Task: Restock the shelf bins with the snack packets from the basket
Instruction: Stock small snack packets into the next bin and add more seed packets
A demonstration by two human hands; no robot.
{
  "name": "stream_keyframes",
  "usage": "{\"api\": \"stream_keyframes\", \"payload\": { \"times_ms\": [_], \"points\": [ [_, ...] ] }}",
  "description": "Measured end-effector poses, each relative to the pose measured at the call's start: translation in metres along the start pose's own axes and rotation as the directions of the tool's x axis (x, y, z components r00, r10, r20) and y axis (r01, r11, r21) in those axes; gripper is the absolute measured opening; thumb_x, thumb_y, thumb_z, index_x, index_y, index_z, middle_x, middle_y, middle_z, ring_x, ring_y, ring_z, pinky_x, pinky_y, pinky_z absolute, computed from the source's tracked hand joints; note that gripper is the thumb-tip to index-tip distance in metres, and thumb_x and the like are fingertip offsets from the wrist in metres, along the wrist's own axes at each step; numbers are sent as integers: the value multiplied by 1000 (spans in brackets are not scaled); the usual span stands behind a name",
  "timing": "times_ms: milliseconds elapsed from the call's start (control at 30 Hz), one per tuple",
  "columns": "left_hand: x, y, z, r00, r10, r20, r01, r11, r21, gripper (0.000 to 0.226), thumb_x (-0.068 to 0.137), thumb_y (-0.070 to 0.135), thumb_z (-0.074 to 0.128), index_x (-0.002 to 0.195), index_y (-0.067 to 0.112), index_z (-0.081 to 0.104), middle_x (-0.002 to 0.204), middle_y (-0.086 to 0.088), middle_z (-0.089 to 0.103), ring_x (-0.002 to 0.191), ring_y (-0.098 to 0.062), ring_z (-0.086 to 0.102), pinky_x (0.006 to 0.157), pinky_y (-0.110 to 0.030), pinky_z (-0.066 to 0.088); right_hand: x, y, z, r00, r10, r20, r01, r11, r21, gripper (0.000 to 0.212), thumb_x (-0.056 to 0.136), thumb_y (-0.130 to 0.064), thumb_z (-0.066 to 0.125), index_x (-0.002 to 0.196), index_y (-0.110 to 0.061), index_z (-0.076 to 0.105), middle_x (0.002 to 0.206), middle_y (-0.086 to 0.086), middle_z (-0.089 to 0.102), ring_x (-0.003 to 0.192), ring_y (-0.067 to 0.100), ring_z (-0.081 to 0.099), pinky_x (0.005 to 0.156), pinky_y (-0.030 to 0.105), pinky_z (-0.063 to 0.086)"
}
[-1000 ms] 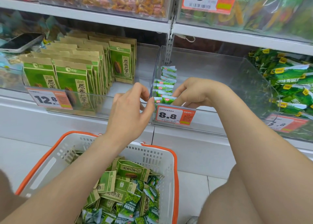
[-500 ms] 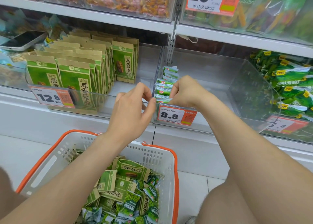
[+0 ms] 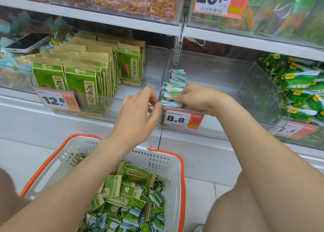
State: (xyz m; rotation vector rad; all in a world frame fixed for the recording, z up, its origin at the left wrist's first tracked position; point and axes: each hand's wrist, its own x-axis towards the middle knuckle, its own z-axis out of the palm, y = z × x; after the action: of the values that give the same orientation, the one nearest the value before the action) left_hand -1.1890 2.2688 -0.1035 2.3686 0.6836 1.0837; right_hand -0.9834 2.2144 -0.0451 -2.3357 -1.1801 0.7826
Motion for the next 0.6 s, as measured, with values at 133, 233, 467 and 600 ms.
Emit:
{"api": "stream_keyframes", "payload": {
  "times_ms": [133,233,467,600],
  "points": [
    [-4,2,-3,990,101,-103,-91,991,103,6,100,20,63,98,16,59,94,7,60,92,-20,55,83,-43,44,-14,-3,4,924,-146,-354,106,986,-130,42,102,-34,55,91,4,69,82,17,74,92,36,62,80,40,56],
    [-10,8,-10,932,270,-240,-174,918,357,8,95,21,65,91,15,62,87,5,54,90,-27,47,75,-41,33,-46,-17,13,736,-388,-554,334,921,-201,30,98,-24,53,81,-10,73,67,3,69,84,28,62,80,35,52],
    [-52,-14,8,914,-61,401,-107,917,383,20,83,46,44,75,29,50,69,-1,66,72,-36,66,56,-35,41,-102,-14,75,886,-454,93,432,738,-518,19,88,-28,55,72,-18,56,70,2,56,77,28,60,65,34,51],
    [-89,-31,35,581,-257,772,-226,860,457,16,93,34,52,91,24,65,90,-3,70,87,-31,67,71,-35,54,-110,7,106,882,-154,446,444,593,-672,29,98,-24,52,71,-20,45,76,2,48,76,27,58,60,31,40]
  ]
}}
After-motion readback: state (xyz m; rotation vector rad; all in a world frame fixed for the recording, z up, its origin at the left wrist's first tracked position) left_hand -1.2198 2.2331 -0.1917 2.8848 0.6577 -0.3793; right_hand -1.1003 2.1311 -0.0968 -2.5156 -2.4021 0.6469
